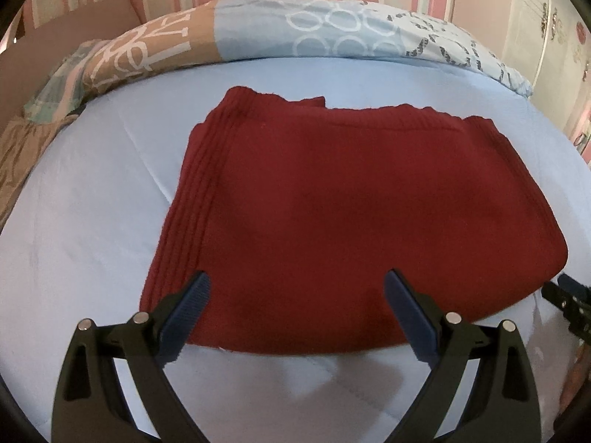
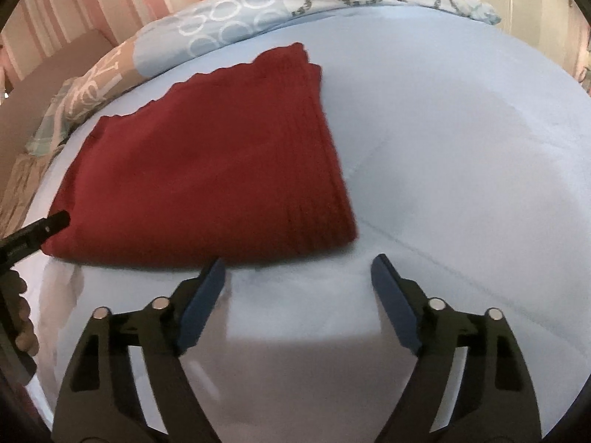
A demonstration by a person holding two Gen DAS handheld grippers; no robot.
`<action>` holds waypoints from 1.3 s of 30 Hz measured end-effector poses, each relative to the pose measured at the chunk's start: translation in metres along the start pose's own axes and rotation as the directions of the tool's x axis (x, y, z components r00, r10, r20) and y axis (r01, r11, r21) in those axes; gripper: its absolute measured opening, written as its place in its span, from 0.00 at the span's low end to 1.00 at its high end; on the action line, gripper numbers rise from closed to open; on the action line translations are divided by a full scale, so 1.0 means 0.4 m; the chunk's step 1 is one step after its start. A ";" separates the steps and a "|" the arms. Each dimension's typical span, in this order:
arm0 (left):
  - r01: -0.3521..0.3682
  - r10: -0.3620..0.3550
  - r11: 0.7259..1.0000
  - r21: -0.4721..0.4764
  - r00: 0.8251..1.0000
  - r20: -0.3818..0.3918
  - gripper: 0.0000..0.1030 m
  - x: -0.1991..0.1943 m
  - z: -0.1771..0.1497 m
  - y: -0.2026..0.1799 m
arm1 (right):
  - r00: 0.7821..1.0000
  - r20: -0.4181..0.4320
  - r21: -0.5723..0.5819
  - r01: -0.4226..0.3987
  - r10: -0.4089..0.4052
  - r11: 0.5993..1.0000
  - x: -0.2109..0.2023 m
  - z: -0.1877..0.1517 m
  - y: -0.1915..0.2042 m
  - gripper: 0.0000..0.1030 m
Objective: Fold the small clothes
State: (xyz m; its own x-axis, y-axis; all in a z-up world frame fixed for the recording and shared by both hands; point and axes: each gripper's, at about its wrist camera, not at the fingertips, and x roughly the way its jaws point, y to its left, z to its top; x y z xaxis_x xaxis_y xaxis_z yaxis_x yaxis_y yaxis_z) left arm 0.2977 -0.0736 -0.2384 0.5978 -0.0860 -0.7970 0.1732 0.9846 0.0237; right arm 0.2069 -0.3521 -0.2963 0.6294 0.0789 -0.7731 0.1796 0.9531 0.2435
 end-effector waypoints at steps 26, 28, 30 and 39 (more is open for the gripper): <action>-0.012 0.012 1.000 0.015 1.000 0.012 0.93 -0.009 0.015 -0.007 | 0.988 -0.043 0.296 -0.133 0.152 0.946 0.045 0.085 -0.032 0.77; -0.010 0.010 1.000 0.006 1.000 0.005 0.93 -0.003 0.014 -0.007 | 0.991 -0.043 0.285 -0.111 0.129 0.952 0.059 0.097 -0.030 0.73; -0.008 0.008 1.000 -0.003 1.000 0.000 0.93 0.001 0.013 -0.005 | 0.994 -0.037 0.271 -0.092 0.106 0.958 0.070 0.107 -0.027 0.62; 0.002 -0.002 1.000 -0.008 1.000 -0.015 0.93 0.016 0.010 -0.003 | 1.000 -0.007 0.062 0.007 -0.007 0.998 0.082 0.110 0.036 0.41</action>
State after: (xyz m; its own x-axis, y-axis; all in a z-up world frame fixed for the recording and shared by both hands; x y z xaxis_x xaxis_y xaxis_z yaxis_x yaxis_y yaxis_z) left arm 0.3046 -0.0762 -0.2411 0.5857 -0.0861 -0.8060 0.1685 0.9856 0.0172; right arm 0.2633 -0.3486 -0.2926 0.6229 0.0742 -0.7788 0.2310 0.9336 0.2738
